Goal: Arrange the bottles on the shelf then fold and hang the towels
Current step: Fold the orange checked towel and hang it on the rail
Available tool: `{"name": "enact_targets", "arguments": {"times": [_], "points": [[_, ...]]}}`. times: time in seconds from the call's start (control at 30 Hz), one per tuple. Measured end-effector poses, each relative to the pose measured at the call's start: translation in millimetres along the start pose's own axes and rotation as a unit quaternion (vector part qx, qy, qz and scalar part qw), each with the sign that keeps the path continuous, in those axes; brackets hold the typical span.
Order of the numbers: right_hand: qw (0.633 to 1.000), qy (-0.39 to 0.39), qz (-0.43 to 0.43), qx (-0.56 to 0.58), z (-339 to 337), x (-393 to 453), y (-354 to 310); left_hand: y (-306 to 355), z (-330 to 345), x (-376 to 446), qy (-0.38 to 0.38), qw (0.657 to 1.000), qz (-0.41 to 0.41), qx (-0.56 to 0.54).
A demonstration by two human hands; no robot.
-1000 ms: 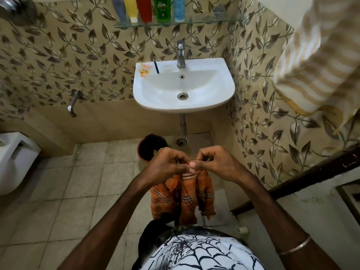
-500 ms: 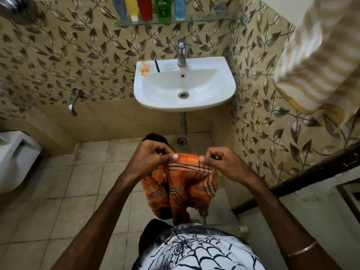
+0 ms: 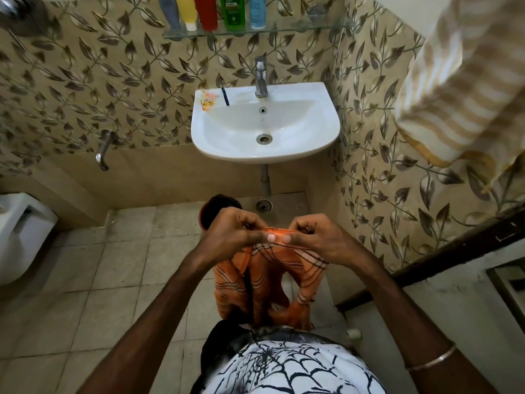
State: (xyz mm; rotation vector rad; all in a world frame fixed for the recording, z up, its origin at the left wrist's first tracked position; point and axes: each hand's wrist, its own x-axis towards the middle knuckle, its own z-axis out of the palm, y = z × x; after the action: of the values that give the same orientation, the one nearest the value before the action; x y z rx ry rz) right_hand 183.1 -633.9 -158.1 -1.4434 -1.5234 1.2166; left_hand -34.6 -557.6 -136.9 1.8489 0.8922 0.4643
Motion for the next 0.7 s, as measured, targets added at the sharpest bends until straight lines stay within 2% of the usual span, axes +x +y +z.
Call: {"name": "enact_targets", "arguments": {"times": [0.23,0.7], "points": [[0.999,0.013,0.026,-0.017,-15,-6,9,-4,-17,0,0.032,0.999,-0.022,0.006],[0.994,0.101,0.03,-0.033,-42,-19,26,-15,-32,1,0.093,0.993,-0.069,0.009]]}}
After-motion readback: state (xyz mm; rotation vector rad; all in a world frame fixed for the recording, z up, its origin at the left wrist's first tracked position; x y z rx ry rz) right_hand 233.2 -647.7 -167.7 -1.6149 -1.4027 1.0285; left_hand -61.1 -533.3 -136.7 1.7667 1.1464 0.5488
